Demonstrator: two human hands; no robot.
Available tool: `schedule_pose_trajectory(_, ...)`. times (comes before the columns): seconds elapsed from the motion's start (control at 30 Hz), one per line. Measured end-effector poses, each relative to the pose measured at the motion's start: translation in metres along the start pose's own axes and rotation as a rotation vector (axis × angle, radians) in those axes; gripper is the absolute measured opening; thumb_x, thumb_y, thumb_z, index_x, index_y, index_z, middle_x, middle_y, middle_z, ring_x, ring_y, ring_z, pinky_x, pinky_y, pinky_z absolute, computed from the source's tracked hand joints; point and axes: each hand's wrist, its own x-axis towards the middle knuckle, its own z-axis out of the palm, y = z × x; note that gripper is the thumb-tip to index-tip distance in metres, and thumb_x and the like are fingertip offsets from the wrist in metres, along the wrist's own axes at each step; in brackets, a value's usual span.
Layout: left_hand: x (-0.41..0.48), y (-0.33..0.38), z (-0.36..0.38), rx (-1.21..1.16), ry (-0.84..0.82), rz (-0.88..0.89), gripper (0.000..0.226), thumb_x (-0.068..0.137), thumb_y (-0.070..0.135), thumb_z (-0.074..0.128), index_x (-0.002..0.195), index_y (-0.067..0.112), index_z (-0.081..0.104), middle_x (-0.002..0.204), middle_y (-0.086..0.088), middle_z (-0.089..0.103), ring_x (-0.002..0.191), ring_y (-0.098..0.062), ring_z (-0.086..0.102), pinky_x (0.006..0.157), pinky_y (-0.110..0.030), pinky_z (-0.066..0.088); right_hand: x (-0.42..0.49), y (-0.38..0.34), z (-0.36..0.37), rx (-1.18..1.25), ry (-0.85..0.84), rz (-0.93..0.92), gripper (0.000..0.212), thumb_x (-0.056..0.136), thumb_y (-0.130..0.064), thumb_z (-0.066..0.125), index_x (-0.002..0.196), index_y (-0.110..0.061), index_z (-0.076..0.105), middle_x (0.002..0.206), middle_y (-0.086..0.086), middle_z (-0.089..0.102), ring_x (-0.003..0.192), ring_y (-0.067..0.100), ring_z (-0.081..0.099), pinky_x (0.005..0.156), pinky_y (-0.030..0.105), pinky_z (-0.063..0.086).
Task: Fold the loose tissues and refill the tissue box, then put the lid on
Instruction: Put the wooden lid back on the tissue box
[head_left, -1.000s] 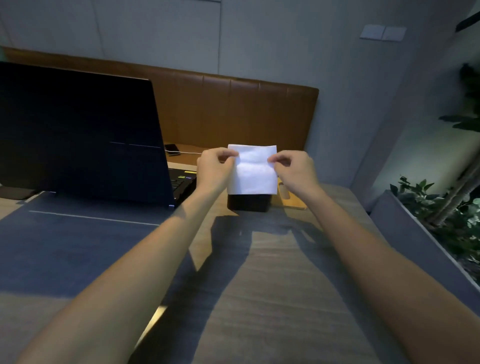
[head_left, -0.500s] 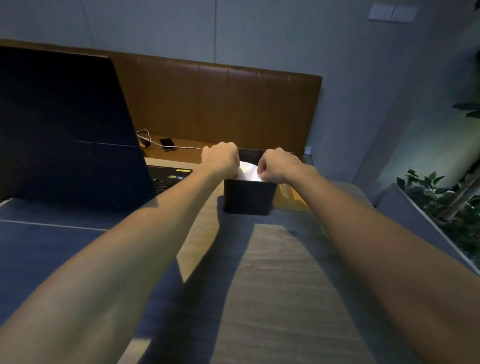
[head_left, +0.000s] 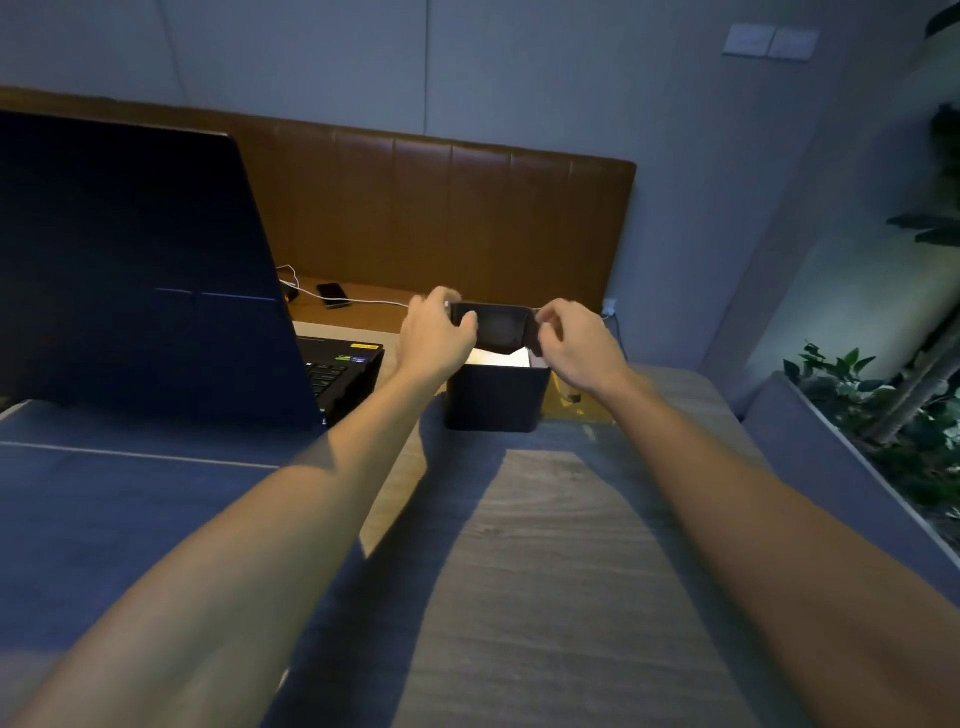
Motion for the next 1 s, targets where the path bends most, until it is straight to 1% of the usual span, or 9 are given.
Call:
schedule_pose_trajectory(0.07, -0.015, -0.006, 0.001, -0.165, -0.079, -0.071, 0.053, 0.094, 0.052, 0.058, 0.139, 0.022, 0.053, 0.136, -0.004, 0.055, 0.127, -0.024, 0.053, 0.1, -0.035, 0.045, -0.011, 0.012, 0.002, -0.002, -0.004, 0.077, 0.021, 0.099, -0.019, 0.045, 0.113, -0.018, 0.061, 0.107, 0.001, 0.066, 0.093, 0.02, 0.062, 0.081, 0.04, 0.055)
schedule_pose_trajectory(0.13, -0.032, -0.015, 0.005, -0.175, -0.125, -0.097, 0.067, 0.092, 0.06, 0.057, 0.147, 0.025, 0.045, 0.143, 0.001, 0.052, 0.134, -0.021, 0.048, 0.102, -0.033, 0.04, -0.023, 0.023, 0.007, -0.055, -0.109, 0.133, 0.021, 0.098, -0.013, 0.048, 0.114, -0.017, 0.061, 0.106, 0.002, 0.066, 0.094, 0.021, 0.062, 0.079, 0.036, 0.052)
schedule_pose_trajectory(0.23, -0.051, -0.024, 0.012, -0.291, -0.14, -0.122, 0.084, 0.081, 0.074, 0.053, 0.154, 0.036, 0.034, 0.153, 0.008, 0.045, 0.143, -0.019, 0.039, 0.116, -0.046, 0.036, -0.045, 0.035, 0.018, -0.176, -0.33, 0.143, 0.03, 0.092, -0.015, 0.059, 0.122, -0.014, 0.056, 0.114, 0.009, 0.066, 0.105, 0.029, 0.063, 0.082, 0.037, 0.052)
schedule_pose_trajectory(0.3, -0.059, -0.023, 0.013, -0.358, -0.143, -0.156, 0.084, 0.08, 0.075, 0.051, 0.154, 0.039, 0.032, 0.154, 0.008, 0.044, 0.144, -0.019, 0.037, 0.116, -0.05, 0.035, -0.057, 0.036, 0.019, -0.2, -0.361, 0.132, 0.04, 0.09, -0.014, 0.063, 0.128, -0.014, 0.05, 0.117, 0.01, 0.064, 0.108, 0.03, 0.063, 0.08, 0.037, 0.051)
schedule_pose_trajectory(0.4, -0.074, -0.021, 0.01, -0.386, -0.119, -0.162, 0.075, 0.086, 0.071, 0.051, 0.152, 0.04, 0.035, 0.153, 0.006, 0.044, 0.144, -0.02, 0.037, 0.115, -0.048, 0.035, -0.067, 0.036, 0.019, -0.218, -0.322, 0.115, 0.038, 0.09, -0.006, 0.061, 0.128, -0.012, 0.053, 0.117, 0.014, 0.065, 0.108, 0.033, 0.063, 0.085, 0.041, 0.054)
schedule_pose_trajectory(0.53, -0.092, -0.021, 0.006, -0.372, -0.078, -0.173, 0.074, 0.091, 0.07, 0.048, 0.155, 0.043, 0.025, 0.161, 0.001, 0.034, 0.149, -0.025, 0.029, 0.117, -0.053, 0.031, -0.081, 0.037, 0.015, -0.187, -0.309, 0.145, 0.042, 0.091, -0.011, 0.065, 0.13, -0.016, 0.052, 0.12, 0.009, 0.065, 0.109, 0.027, 0.063, 0.09, 0.043, 0.054)
schedule_pose_trajectory(0.7, -0.115, -0.013, 0.001, -0.455, -0.058, -0.113, 0.064, 0.096, 0.062, 0.049, 0.153, 0.036, 0.036, 0.156, 0.002, 0.04, 0.143, -0.02, 0.036, 0.115, -0.044, 0.035, -0.091, 0.035, 0.006, -0.078, -0.255, 0.224, 0.034, 0.091, -0.006, 0.064, 0.122, -0.018, 0.056, 0.121, 0.006, 0.064, 0.111, 0.025, 0.062, 0.092, 0.043, 0.054)
schedule_pose_trajectory(0.87, -0.132, -0.02, 0.006, -0.516, -0.049, -0.087, 0.075, 0.084, 0.08, 0.047, 0.15, 0.046, 0.035, 0.151, 0.006, 0.041, 0.14, -0.017, 0.037, 0.114, -0.05, 0.037, -0.086, 0.02, -0.024, 0.101, -0.138, 0.282, 0.02, 0.094, -0.001, 0.062, 0.106, -0.017, 0.062, 0.116, 0.007, 0.063, 0.107, 0.022, 0.06, 0.087, 0.031, 0.048)
schedule_pose_trajectory(1.0, -0.132, -0.022, 0.008, -0.539, -0.045, -0.09, 0.077, 0.079, 0.084, 0.048, 0.148, 0.052, 0.033, 0.149, 0.007, 0.041, 0.14, -0.017, 0.037, 0.113, -0.051, 0.039, -0.075, -0.008, -0.062, 0.21, -0.067, 0.27, 0.024, 0.094, -0.008, 0.065, 0.115, -0.02, 0.062, 0.119, 0.001, 0.06, 0.106, 0.016, 0.058, 0.084, 0.029, 0.049)
